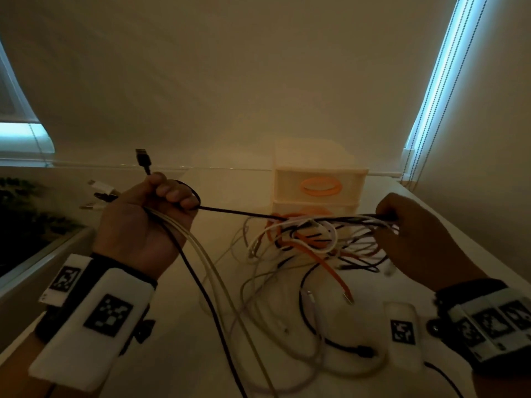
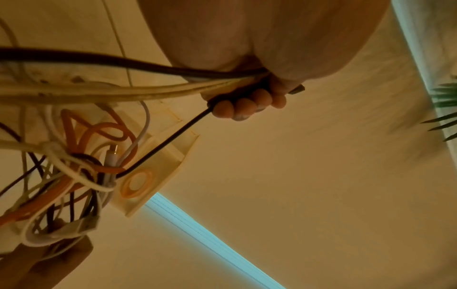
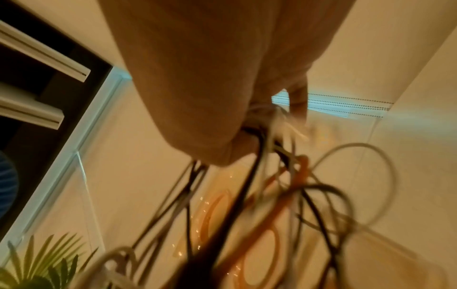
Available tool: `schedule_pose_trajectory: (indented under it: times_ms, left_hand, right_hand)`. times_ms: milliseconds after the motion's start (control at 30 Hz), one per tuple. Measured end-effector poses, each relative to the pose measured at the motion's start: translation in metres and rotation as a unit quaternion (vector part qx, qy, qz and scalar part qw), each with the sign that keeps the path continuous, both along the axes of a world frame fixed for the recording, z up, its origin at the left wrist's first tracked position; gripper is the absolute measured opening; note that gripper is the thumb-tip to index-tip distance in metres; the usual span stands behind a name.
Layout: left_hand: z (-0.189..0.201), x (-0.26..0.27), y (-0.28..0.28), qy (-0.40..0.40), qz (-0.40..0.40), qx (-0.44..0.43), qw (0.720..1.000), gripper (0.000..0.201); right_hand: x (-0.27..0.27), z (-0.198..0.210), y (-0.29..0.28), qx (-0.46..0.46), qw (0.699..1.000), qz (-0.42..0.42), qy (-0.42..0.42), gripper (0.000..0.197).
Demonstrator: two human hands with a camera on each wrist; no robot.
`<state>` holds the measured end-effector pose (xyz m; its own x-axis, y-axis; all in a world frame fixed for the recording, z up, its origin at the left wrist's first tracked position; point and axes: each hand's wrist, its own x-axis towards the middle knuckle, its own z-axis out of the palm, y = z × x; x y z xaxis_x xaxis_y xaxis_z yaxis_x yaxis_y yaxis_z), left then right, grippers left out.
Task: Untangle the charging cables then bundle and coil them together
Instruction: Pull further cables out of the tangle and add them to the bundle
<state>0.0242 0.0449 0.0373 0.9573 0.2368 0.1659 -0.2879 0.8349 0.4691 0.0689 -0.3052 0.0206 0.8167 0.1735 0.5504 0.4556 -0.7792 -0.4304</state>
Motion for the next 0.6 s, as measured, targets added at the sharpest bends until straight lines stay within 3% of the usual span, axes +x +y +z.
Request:
schedule_pose_trajectory:
  times_ms: [67, 133, 233, 333, 467, 600]
  left_hand:
    - [0.0, 0.002, 0.007, 0.004, 0.012, -0.012, 1.0, 0.023]
    - [-0.004, 0.005, 0.007, 0.012, 0.01, 0.003, 1.0, 0.018]
    - [-0.016, 0.006, -0.011, 0.027, -0.023, 0.036, 0.999, 0.012]
    - [-0.024, 0.005, -0.031, 0.036, -0.059, 0.065, 0.995, 0.018]
    - [-0.023, 0.003, -0.038, 0.04, -0.072, 0.071, 0.994, 0.026]
    - [-0.025, 0.001, -0.037, 0.042, -0.076, 0.065, 0.994, 0.029]
  right_hand:
    - [0.004, -0.001, 0.002, 0.038, 0.998, -0.012, -0.043, 0.026]
    - [0.007, -0.003, 0.0, 0.018, 0.999, 0.002, -0.037, 0.034]
    - [0.001, -0.006, -0.004, -0.072, 0.99, 0.101, 0.073, 0.053]
    - [-0.018, 0.003, 0.003, -0.023, 0.961, 0.218, 0.169, 0.069]
    - [-0.037, 0.018, 0.019, 0.033, 0.93, 0.301, 0.21, 0.044]
    - [-0.034, 0.014, 0.019, -0.032, 0.961, 0.23, 0.148, 0.011]
